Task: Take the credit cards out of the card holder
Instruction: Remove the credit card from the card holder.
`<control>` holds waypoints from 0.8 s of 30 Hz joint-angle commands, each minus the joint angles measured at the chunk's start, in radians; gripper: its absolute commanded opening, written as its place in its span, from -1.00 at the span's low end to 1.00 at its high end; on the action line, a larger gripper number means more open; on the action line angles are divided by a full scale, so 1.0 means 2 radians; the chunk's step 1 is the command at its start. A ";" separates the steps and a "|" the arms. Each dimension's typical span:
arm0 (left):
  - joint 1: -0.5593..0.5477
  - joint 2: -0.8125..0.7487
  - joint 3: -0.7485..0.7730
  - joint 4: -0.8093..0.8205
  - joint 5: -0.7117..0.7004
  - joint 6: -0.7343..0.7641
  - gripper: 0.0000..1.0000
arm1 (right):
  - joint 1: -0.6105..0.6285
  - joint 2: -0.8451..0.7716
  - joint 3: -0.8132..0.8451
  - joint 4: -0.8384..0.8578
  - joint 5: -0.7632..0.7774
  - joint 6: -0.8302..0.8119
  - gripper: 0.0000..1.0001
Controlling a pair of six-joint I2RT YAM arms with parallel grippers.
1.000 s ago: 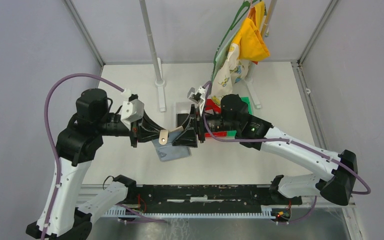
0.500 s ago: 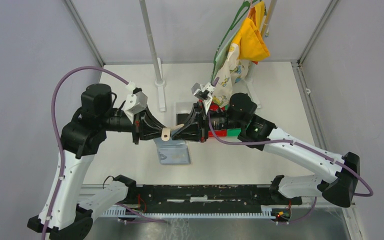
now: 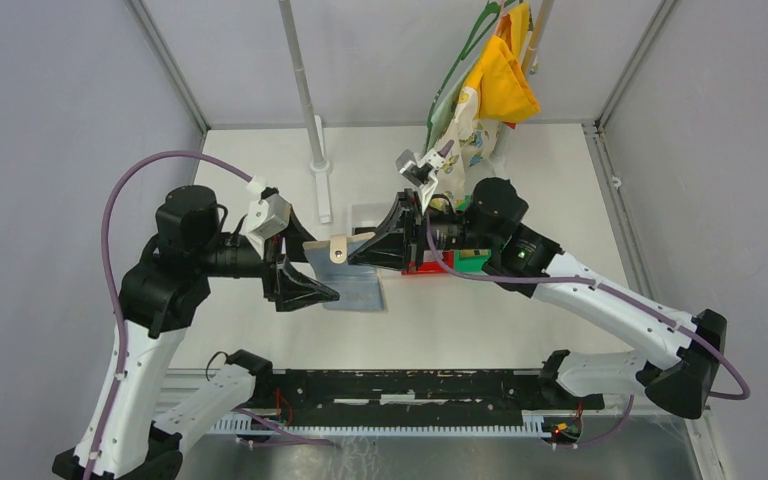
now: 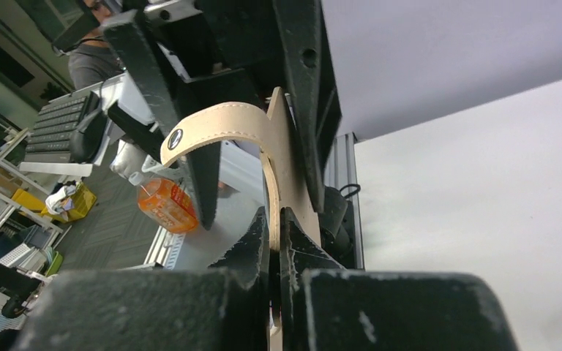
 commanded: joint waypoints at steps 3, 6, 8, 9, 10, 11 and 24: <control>-0.002 -0.001 -0.005 0.087 0.040 -0.113 0.14 | 0.000 -0.031 -0.001 0.074 -0.023 0.022 -1.00; -0.002 0.003 -0.003 0.110 0.043 -0.140 -0.21 | 0.000 -0.034 -0.010 0.088 -0.025 0.026 -1.00; -0.001 0.004 -0.005 0.130 0.045 -0.159 -0.44 | 0.000 -0.036 -0.016 0.095 -0.025 0.028 -1.00; -0.002 0.004 -0.007 0.145 0.046 -0.173 -0.56 | 0.000 -0.035 -0.017 0.096 -0.026 0.029 -1.00; -0.001 0.004 -0.011 0.165 0.046 -0.193 -0.65 | 0.000 -0.034 -0.019 0.099 -0.027 0.031 -1.00; -0.001 0.002 -0.016 0.183 0.047 -0.210 -0.72 | 0.000 -0.034 -0.021 0.105 -0.027 0.034 -1.00; 0.001 0.032 0.023 0.246 0.023 -0.302 -0.97 | -0.004 -0.079 -0.090 0.119 -0.044 -0.003 0.15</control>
